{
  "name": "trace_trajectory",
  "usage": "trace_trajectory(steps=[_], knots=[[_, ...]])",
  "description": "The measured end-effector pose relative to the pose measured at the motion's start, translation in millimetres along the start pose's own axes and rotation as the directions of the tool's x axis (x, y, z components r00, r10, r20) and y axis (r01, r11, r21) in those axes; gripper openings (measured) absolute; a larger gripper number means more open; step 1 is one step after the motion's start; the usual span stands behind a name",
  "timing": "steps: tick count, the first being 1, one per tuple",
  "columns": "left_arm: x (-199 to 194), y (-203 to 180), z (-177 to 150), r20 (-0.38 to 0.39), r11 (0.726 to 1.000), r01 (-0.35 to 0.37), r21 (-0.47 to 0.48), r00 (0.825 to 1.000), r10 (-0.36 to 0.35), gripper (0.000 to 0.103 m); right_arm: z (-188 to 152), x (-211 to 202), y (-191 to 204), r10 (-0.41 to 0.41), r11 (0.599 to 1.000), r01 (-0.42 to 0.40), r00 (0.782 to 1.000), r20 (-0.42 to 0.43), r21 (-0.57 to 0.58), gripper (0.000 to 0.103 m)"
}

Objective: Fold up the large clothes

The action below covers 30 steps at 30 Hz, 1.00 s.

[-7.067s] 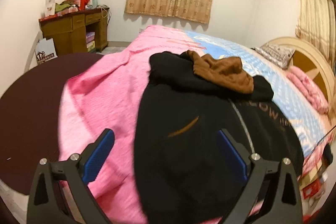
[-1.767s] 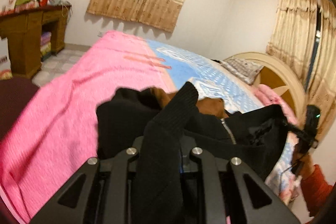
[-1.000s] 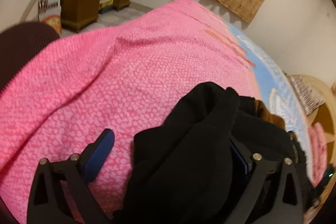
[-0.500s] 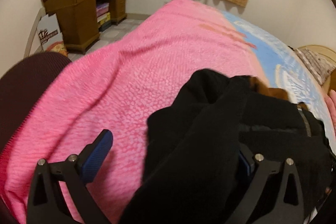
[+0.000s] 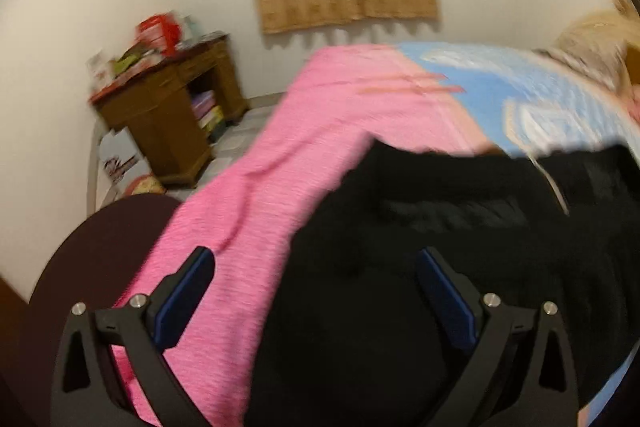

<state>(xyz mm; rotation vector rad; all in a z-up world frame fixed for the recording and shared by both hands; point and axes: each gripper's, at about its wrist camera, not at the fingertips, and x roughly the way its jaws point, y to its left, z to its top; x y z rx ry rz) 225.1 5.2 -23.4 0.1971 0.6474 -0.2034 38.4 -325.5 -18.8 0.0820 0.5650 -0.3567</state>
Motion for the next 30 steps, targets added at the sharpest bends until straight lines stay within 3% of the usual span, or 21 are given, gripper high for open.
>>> trace_trajectory(steps=[2,5,7,9,11,13,15,17,20,23,26,30], knots=[[-4,26,3,-0.001,0.994,0.041,-0.102,0.999,-0.041,0.103,1,-5,-18,0.000,1.000,0.000,1.000,0.012,0.023,0.035],[-13,29,-5,0.000,0.979,0.135,-0.155,0.991,-0.137,0.103,-4,-15,-20,0.147,0.988,-0.147,0.989,0.013,0.047,0.035],[-16,11,-14,-0.004,0.975,0.186,-0.118,0.982,-0.188,0.103,-11,-13,4,0.282,0.959,-0.282,0.959,-0.026,-0.009,0.035],[-14,-18,-21,-0.004,0.983,0.182,-0.027,0.983,-0.182,0.103,-15,-3,35,0.348,0.932,-0.354,0.934,-0.075,-0.081,0.035],[1,-38,-20,0.002,0.990,0.137,0.033,0.990,-0.138,0.103,-17,9,59,0.330,0.925,-0.343,0.939,-0.100,-0.162,0.035],[26,-35,-12,-0.021,0.995,0.099,-0.008,0.995,-0.099,0.103,-14,36,66,0.297,0.927,-0.319,0.945,-0.137,-0.195,0.035],[54,-16,-4,-0.052,0.993,0.076,-0.093,0.995,-0.081,0.103,-11,61,49,0.313,0.935,-0.331,0.939,-0.146,-0.127,0.036],[84,10,-5,-0.101,0.975,0.078,-0.208,0.990,-0.100,0.103,-10,86,18,0.362,0.931,-0.365,0.922,-0.140,0.002,0.053],[119,39,-22,-0.158,0.884,0.208,-0.420,0.942,-0.296,0.103,-19,107,-22,0.495,0.856,-0.467,0.865,-0.086,0.222,0.054],[110,29,-23,-0.129,0.916,0.186,-0.356,0.961,-0.246,0.103,-25,99,-27,0.512,0.839,-0.490,0.858,-0.039,0.237,0.054],[109,28,-28,-0.118,0.911,0.199,-0.361,0.959,-0.257,0.103,-34,95,-37,0.518,0.827,-0.496,0.855,-0.013,0.265,0.047],[114,25,-29,-0.123,0.914,0.207,-0.348,0.957,-0.263,0.103,-37,104,-35,0.499,0.846,-0.475,0.865,-0.047,0.241,0.045]])
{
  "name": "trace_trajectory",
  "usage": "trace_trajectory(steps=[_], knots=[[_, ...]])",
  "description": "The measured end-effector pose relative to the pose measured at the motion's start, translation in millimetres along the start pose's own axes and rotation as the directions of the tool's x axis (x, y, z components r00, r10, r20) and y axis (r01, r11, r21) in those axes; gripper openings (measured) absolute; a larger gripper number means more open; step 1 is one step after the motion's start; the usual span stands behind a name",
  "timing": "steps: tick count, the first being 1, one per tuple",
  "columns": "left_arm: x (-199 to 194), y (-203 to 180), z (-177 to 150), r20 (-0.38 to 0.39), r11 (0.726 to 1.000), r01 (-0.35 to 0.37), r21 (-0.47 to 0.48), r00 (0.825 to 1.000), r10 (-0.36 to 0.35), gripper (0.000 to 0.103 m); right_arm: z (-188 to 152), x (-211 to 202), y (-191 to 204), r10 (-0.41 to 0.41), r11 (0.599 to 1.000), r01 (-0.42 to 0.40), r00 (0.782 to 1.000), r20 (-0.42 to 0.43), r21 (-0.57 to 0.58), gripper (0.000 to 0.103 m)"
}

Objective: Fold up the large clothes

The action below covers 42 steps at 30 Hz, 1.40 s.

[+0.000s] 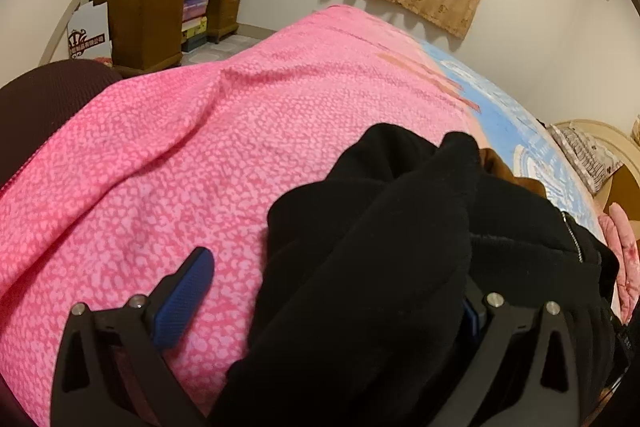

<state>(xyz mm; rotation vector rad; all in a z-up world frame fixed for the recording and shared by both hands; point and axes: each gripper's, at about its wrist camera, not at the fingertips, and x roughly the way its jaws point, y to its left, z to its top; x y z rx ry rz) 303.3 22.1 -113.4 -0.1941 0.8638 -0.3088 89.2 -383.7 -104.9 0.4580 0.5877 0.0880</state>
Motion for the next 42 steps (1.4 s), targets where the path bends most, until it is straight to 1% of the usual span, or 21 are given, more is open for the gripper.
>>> trace_trajectory(steps=[3,6,8,9,11,12,14,16,17,18,19,22,24,26,28,29,32,33,35,38,42], knots=[[6,-4,5,-0.022,1.000,-0.016,0.003,1.000,0.016,0.103,3,6,2,-0.033,0.999,0.033,0.999,-0.010,-0.021,0.045],[0,-4,5,-0.041,1.000,-0.022,-0.004,0.999,0.022,0.103,2,0,9,-0.052,0.998,0.051,0.999,-0.017,-0.043,0.046],[-12,-5,7,-0.088,0.999,-0.036,-0.014,0.995,0.035,0.103,4,-8,14,-0.064,0.997,0.062,0.997,-0.051,-0.040,0.046],[-24,-7,7,-0.086,0.999,-0.044,-0.005,0.995,0.043,0.103,5,-25,22,-0.084,0.996,0.083,0.996,-0.031,-0.031,0.046],[-50,-14,3,-0.037,0.995,-0.080,0.062,0.996,0.082,0.103,3,-61,34,-0.085,0.996,0.087,0.994,0.065,-0.026,0.046],[-62,-17,1,-0.013,0.989,-0.107,0.101,0.994,0.109,0.103,1,-74,40,-0.090,0.995,0.093,0.992,0.088,-0.032,0.046],[-91,-17,-9,0.055,0.972,-0.176,0.158,0.984,0.169,0.103,-5,-91,53,-0.112,0.991,0.118,0.989,0.095,-0.064,0.046],[-113,-10,-22,0.102,0.967,-0.203,0.154,0.977,0.189,0.103,-14,-100,68,-0.134,0.984,0.143,0.988,0.083,-0.110,0.044],[-124,-3,-30,0.117,0.970,-0.204,0.131,0.975,0.189,0.103,-20,-101,77,-0.148,0.979,0.158,0.986,0.079,-0.132,0.041],[-131,4,-37,0.123,0.973,-0.204,0.108,0.974,0.191,0.103,-26,-99,86,-0.154,0.975,0.163,0.985,0.073,-0.148,0.029],[-135,11,-44,0.124,0.975,-0.206,0.083,0.973,0.195,0.103,-31,-96,92,-0.139,0.978,0.147,0.989,0.059,-0.150,0.024],[-140,28,-65,0.101,0.977,-0.215,-0.002,0.972,0.214,0.103,-42,-78,119,-0.096,0.977,0.098,0.995,0.020,-0.190,0.023],[-135,33,-77,0.069,0.982,-0.185,-0.046,0.980,0.188,0.103,-47,-61,146,-0.068,0.968,0.066,0.998,-0.002,-0.242,0.023],[-125,32,-85,0.036,0.980,-0.184,-0.072,0.982,0.187,0.103,-49,-49,166,-0.040,0.962,0.034,0.999,-0.017,-0.270,0.023],[-116,21,-89,0.019,0.976,-0.211,-0.051,0.977,0.213,0.103,-47,-35,188,-0.015,0.957,0.006,1.000,-0.026,-0.290,0.023],[-112,14,-90,0.019,0.970,-0.242,-0.024,0.970,0.243,0.103,-45,-31,194,-0.004,0.958,-0.004,1.000,-0.028,-0.288,0.023],[-106,-5,-90,0.045,0.934,-0.352,0.063,0.936,0.349,0.103,-44,-17,210,0.032,0.959,-0.042,0.999,-0.040,-0.279,0.023],[-105,-11,-90,0.059,0.922,-0.376,0.088,0.926,0.372,0.103,-46,-13,213,0.031,0.958,-0.043,0.998,-0.046,-0.283,0.023],[-102,-16,-90,0.074,0.908,-0.403,0.114,0.915,0.396,0.103,-52,-3,217,0.033,0.957,-0.052,0.997,-0.072,-0.284,0.023],[-100,-17,-89,0.076,0.902,-0.415,0.118,0.910,0.408,0.103,-58,4,215,0.021,0.958,-0.047,0.996,-0.092,-0.282,0.023],[-99,-13,-88,0.066,0.908,-0.407,0.099,0.913,0.402,0.103,-37,4,211,0.014,0.968,-0.023,0.999,-0.041,-0.250,0.023]])
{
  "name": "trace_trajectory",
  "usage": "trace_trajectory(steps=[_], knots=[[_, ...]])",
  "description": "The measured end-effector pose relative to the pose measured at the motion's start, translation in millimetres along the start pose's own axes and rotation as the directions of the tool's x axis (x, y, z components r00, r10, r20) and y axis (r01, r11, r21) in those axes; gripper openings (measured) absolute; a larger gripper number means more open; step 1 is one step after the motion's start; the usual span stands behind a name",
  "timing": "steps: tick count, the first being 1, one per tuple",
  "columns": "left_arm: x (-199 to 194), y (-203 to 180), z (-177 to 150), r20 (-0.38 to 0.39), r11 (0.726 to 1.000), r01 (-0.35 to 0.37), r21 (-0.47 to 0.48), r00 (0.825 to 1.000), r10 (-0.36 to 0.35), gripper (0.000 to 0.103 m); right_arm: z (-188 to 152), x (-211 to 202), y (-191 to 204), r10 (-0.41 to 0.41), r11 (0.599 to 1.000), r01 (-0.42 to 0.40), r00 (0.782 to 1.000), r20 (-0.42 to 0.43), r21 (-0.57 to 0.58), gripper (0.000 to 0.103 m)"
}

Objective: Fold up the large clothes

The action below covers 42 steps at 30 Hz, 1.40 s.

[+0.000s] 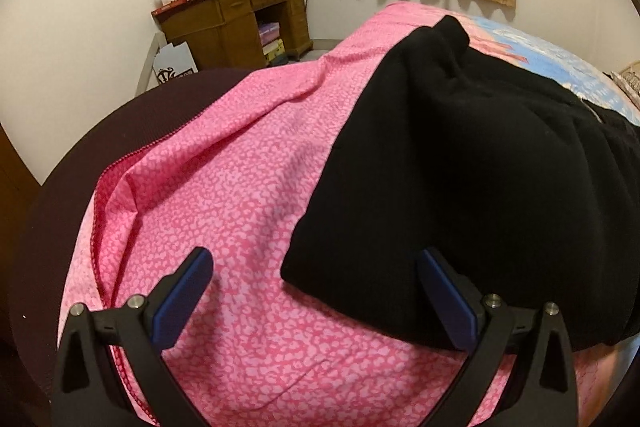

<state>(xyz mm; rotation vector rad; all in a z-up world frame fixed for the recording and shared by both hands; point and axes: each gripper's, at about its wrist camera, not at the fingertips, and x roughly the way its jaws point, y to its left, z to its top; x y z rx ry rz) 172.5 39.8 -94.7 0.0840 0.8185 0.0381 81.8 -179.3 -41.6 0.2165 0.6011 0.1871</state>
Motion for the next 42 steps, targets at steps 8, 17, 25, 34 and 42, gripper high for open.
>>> trace_trajectory(steps=[8,17,25,34,42], knots=[[-2,-1,-1,0.004,1.000,-0.021,0.011,1.000,0.021,0.103,-11,63,-23,-0.101,0.995,0.101,0.994,-0.047,0.003,0.023],[-23,19,-26,0.078,0.977,0.139,-0.160,0.989,-0.128,0.103,-15,59,-23,-0.108,0.994,0.108,0.994,0.008,-0.031,0.023],[-1,15,-40,0.013,0.953,0.216,-0.213,0.976,-0.219,0.103,-19,58,-23,-0.109,0.993,0.110,0.994,0.021,-0.038,0.023],[16,31,-20,0.176,0.761,0.435,-0.480,0.898,-0.403,0.103,-20,58,-23,-0.110,0.993,0.111,0.994,0.026,-0.039,0.023],[-4,16,-23,0.287,0.754,0.494,-0.432,0.868,-0.404,0.103,-21,58,-23,-0.109,0.993,0.110,0.994,0.027,-0.040,0.023]])
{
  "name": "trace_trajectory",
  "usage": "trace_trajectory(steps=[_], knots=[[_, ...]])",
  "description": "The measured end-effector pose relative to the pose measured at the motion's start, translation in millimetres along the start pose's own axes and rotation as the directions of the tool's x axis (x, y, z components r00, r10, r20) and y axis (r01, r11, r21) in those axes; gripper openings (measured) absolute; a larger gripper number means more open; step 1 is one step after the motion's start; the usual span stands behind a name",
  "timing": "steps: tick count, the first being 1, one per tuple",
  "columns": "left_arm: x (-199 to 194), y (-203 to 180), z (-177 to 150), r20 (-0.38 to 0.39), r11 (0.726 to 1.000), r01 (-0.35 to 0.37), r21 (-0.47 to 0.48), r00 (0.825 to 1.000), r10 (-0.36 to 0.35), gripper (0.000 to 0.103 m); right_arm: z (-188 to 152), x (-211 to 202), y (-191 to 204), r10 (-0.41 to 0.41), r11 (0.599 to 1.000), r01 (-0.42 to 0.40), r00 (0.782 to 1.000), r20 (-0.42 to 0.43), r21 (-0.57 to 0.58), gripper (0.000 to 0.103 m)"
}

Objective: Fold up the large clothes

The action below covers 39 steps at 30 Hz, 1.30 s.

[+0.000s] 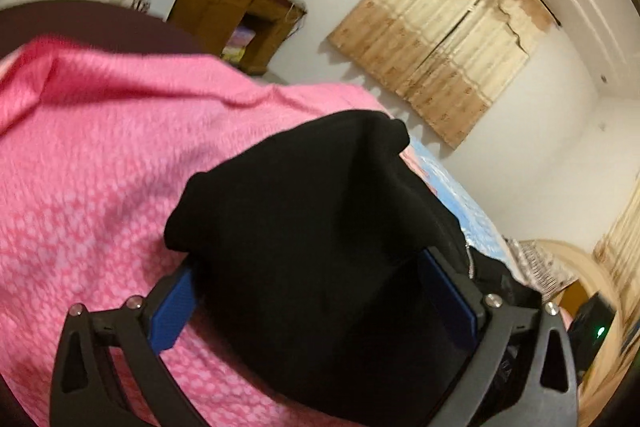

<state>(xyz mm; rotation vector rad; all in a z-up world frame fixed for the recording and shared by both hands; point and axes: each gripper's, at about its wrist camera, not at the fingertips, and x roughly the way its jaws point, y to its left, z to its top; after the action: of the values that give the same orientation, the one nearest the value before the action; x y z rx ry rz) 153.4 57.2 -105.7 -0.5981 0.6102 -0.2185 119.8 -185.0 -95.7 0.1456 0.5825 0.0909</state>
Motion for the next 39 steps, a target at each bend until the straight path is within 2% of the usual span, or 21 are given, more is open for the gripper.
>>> trace_trajectory(steps=[1,3,5,9,10,12,13,14,16,18,20,22,24,26,30,32,33,34,35,37,39], knots=[[4,4,1,-0.010,1.000,-0.009,-0.016,1.000,0.009,0.103,0,0,0,0.000,1.000,0.000,1.000,0.000,0.000,0.023],[15,21,7,-0.031,0.991,-0.009,-0.131,1.000,0.005,0.103,0,0,-1,0.001,1.000,-0.001,1.000,0.000,0.000,0.023],[18,23,12,-0.026,0.987,-0.019,-0.157,1.000,0.015,0.103,0,0,0,-0.001,1.000,0.001,1.000,-0.003,0.000,0.023],[19,4,14,-0.042,0.997,-0.044,-0.063,0.998,0.041,0.075,12,-9,10,-0.042,0.999,0.042,0.998,-0.048,0.003,0.023],[17,0,15,-0.036,0.998,-0.046,-0.035,0.998,0.045,0.070,15,-20,12,-0.028,0.999,0.028,1.000,-0.013,0.022,0.023],[13,-4,18,-0.024,0.999,-0.051,0.003,0.998,0.051,0.048,15,-39,15,-0.027,0.999,0.026,0.999,0.045,0.022,0.023],[10,-7,21,-0.016,0.998,-0.051,0.021,0.999,0.052,0.044,14,-42,15,-0.035,0.999,0.034,0.998,0.049,0.019,0.023],[6,-12,23,-0.003,0.998,-0.044,0.047,0.999,0.045,0.038,10,-40,13,-0.048,0.999,0.048,0.998,0.028,0.023,0.023],[2,-26,28,0.022,0.992,-0.034,0.126,0.999,0.031,0.029,-5,-15,1,-0.033,0.997,0.039,0.995,-0.092,0.063,0.023],[-5,-51,26,0.050,0.966,-0.019,0.259,0.999,0.007,0.021,-8,-13,-2,-0.007,0.999,0.010,0.998,-0.062,0.053,0.023],[-12,-80,20,0.054,0.925,0.013,0.380,0.998,-0.037,0.019,-4,-13,-3,0.004,0.997,0.003,0.996,-0.084,0.073,0.023],[-16,-98,16,0.042,0.898,0.056,0.437,0.996,-0.083,0.019,2,-13,-9,0.040,0.994,-0.028,0.993,-0.111,0.104,0.023],[-23,-120,7,0.030,0.856,0.092,0.509,0.992,-0.124,0.019,9,-21,-25,0.141,0.975,-0.118,0.983,-0.116,0.189,0.023],[-23,-136,0,0.010,0.814,0.123,0.568,0.988,-0.156,0.019,10,-35,-38,0.217,0.947,-0.188,0.972,-0.089,0.259,0.023],[-24,-164,-26,-0.030,0.716,0.164,0.678,0.980,-0.196,0.019,10,-86,-78,0.201,0.934,-0.198,0.979,0.021,0.297,0.023],[-25,-175,-39,-0.052,0.673,0.176,0.718,0.978,-0.201,0.019,5,-107,-102,0.228,0.902,-0.236,0.971,0.067,0.361,0.024],[-22,-178,-44,-0.057,0.654,0.177,0.736,0.978,-0.200,0.019,3,-114,-111,0.247,0.882,-0.258,0.966,0.080,0.394,0.026],[-20,-181,-50,-0.060,0.634,0.175,0.753,0.978,-0.198,0.019,3,-119,-121,0.274,0.853,-0.286,0.957,0.093,0.436,0.042],[-19,-183,-55,-0.062,0.617,0.175,0.768,0.978,-0.200,0.019,3,-124,-131,0.319,0.810,-0.335,0.940,0.118,0.481,0.072],[-20,-185,-60,-0.081,0.599,0.195,0.776,0.974,-0.212,0.019,5,-130,-141,0.385,0.741,-0.424,0.904,0.187,0.521,0.099],[-22,-187,-63,-0.085,0.583,0.203,0.787,0.971,-0.223,0.019,16,-126,-144,0.466,0.678,-0.502,0.858,0.213,0.537,0.099]])
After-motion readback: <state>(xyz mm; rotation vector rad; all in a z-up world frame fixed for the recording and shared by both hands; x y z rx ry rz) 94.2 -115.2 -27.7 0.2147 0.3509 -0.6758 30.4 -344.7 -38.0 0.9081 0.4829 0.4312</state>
